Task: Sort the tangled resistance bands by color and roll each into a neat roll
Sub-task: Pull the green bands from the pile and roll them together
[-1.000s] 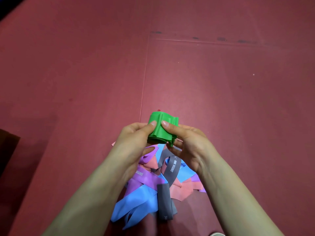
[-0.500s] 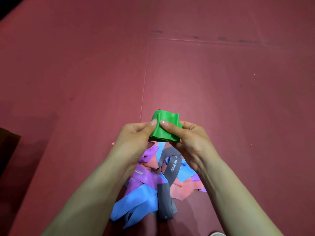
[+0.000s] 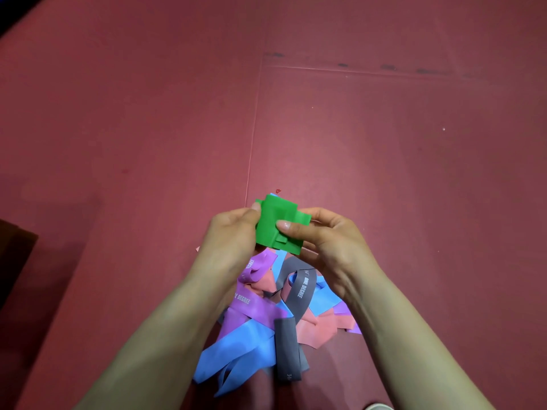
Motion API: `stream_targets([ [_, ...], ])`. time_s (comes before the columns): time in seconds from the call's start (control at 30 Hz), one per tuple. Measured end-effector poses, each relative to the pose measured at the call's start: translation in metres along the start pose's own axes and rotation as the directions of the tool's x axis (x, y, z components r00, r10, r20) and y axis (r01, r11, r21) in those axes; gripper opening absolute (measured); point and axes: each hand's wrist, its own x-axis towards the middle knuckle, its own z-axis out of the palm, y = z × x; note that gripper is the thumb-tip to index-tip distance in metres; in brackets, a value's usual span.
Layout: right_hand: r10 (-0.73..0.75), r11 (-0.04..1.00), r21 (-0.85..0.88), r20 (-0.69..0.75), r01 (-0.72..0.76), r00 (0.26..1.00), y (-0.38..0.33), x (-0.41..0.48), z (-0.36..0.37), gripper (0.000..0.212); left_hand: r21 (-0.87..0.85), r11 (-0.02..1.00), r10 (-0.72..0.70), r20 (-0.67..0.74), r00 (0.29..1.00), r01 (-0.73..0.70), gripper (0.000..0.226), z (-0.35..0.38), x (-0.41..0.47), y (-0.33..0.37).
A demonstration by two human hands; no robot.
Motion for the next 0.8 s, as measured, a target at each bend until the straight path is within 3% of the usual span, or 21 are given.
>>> stream_targets([
  [0.23, -0.118, 0.972, -0.207, -0.028, 0.11, 0.993, 0.002, -0.001, 0.005, 0.026, 0.153, 0.986, -0.083, 0.091, 0.992, 0.068, 0.041, 0.003, -0.006, -0.003],
  [0.37, -0.195, 0.902, -0.391, 0.007, 0.182, 0.981, 0.005, 0.001, 0.006, 0.032, 0.037, 0.987, -0.157, 0.11, 0.981, 0.154, 0.049, 0.002, -0.008, 0.001],
  [0.47, -0.228, 0.873, -0.432, 0.049, 0.226, 0.972, 0.006, -0.001, 0.007, 0.033, -0.049, 0.98, -0.185, 0.114, 0.976, 0.192, 0.047, 0.001, -0.008, 0.003],
  [0.67, -0.164, 0.951, -0.233, 0.17, 0.201, 0.972, 0.002, -0.004, 0.006, 0.025, -0.183, 0.968, -0.166, 0.053, 0.985, 0.173, 0.027, -0.002, -0.004, 0.008],
  [0.8, -0.121, 0.992, -0.02, 0.155, 0.125, 0.981, 0.002, -0.003, 0.004, 0.01, -0.154, 0.978, -0.142, 0.002, 0.99, 0.141, 0.028, -0.001, -0.003, 0.009],
])
